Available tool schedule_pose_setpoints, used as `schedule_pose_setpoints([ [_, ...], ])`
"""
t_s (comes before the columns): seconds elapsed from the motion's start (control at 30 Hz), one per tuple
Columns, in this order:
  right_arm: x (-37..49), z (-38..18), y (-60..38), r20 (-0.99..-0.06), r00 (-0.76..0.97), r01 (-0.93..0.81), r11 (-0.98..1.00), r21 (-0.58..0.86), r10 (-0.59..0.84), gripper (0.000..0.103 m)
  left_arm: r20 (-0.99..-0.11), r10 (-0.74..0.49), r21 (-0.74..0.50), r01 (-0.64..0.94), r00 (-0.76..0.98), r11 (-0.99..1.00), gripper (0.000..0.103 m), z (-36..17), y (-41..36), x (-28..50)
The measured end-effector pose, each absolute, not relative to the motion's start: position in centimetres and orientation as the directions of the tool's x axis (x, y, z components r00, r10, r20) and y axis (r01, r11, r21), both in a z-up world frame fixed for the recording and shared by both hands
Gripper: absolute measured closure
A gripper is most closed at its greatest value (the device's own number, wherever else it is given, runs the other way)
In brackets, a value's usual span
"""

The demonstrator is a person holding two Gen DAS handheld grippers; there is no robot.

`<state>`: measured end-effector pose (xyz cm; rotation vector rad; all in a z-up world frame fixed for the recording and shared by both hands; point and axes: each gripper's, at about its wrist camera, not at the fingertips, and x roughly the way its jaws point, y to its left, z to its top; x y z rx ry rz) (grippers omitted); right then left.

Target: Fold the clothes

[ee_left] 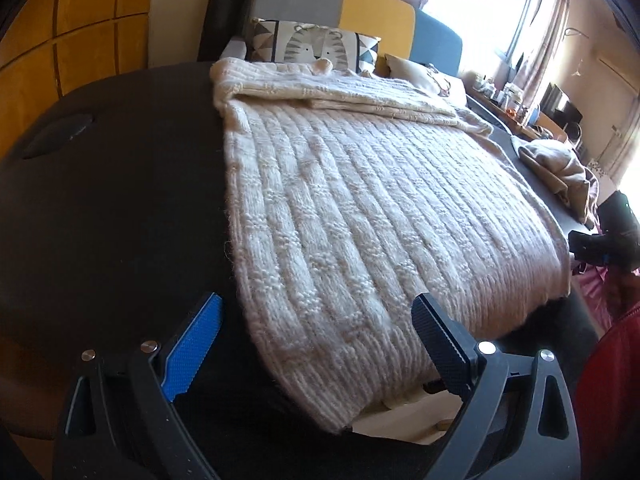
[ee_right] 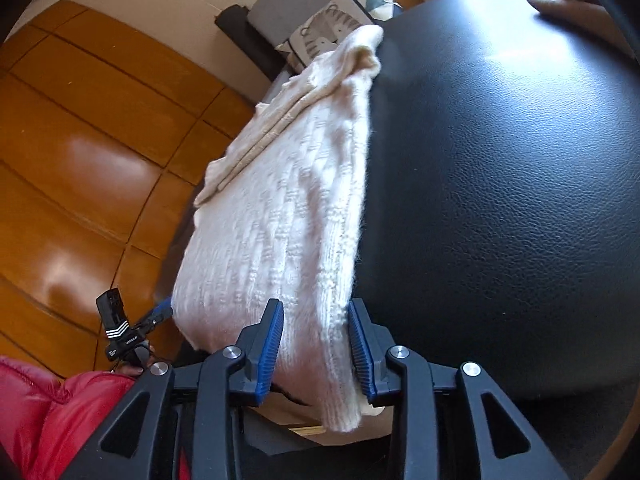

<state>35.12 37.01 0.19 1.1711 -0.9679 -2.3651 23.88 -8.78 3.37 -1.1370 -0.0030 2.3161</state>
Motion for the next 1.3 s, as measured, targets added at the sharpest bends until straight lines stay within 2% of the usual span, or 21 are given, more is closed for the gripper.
schedule_pose_setpoints([
  [0.1, 34.8, -0.1, 36.4, -0.539, -0.604, 0.018, -0.687, 0.727, -0.587, 0.068, -0.708, 0.528, -0.296, -0.482, -0.468, -0.824, 0.005, 3.4, -8.7, 23.8],
  [0.3, 33.7, -0.5, 34.2, -0.540, -0.581, 0.071, -0.699, 0.712, -0.609, 0.068, -0.680, 0.570, -0.350, -0.479, -0.460, -0.805, 0.004, 3.1, -9.2, 24.0],
  [0.53, 34.4, -0.4, 32.6, -0.545, -0.608, 0.152, -0.758, 0.634, -0.578, 0.068, -0.692, 0.599, -0.403, -0.472, -0.403, -0.784, 0.004, 2.9, -9.7, 24.4],
  [0.8, 33.8, -1.5, 33.3, -0.490, -0.581, 0.098, -0.654, 0.750, -0.649, 0.068, -0.623, 0.700, -0.605, -0.352, -0.348, -0.714, 0.004, 2.3, -11.1, 23.6],
  [0.93, 33.7, -1.3, 32.8, -0.498, -0.578, 0.102, -0.663, 0.741, -0.646, 0.068, -0.617, 0.701, -0.608, -0.348, -0.358, -0.713, 0.004, 2.5, -11.0, 23.8],
  [1.0, 33.9, -1.4, 32.9, -0.487, -0.583, 0.106, -0.655, 0.748, -0.650, 0.068, -0.614, 0.700, -0.609, -0.344, -0.365, -0.714, 0.011, 2.5, -11.1, 23.8],
  [1.07, 34.0, -1.4, 33.0, -0.471, -0.584, 0.114, -0.641, 0.759, -0.661, 0.068, -0.619, 0.693, -0.605, -0.339, -0.369, -0.721, 0.021, 2.4, -11.3, 23.7],
  [1.13, 33.9, -1.6, 33.0, -0.461, -0.579, 0.117, -0.628, 0.769, -0.673, 0.068, -0.630, 0.681, -0.587, -0.345, -0.373, -0.732, 0.025, 2.3, -11.3, 23.7],
  [1.3, 33.8, -1.6, 32.5, -0.477, -0.572, 0.126, -0.647, 0.752, -0.667, 0.068, -0.678, 0.625, -0.481, -0.410, -0.386, -0.775, 0.026, 2.5, -10.3, 24.2],
])
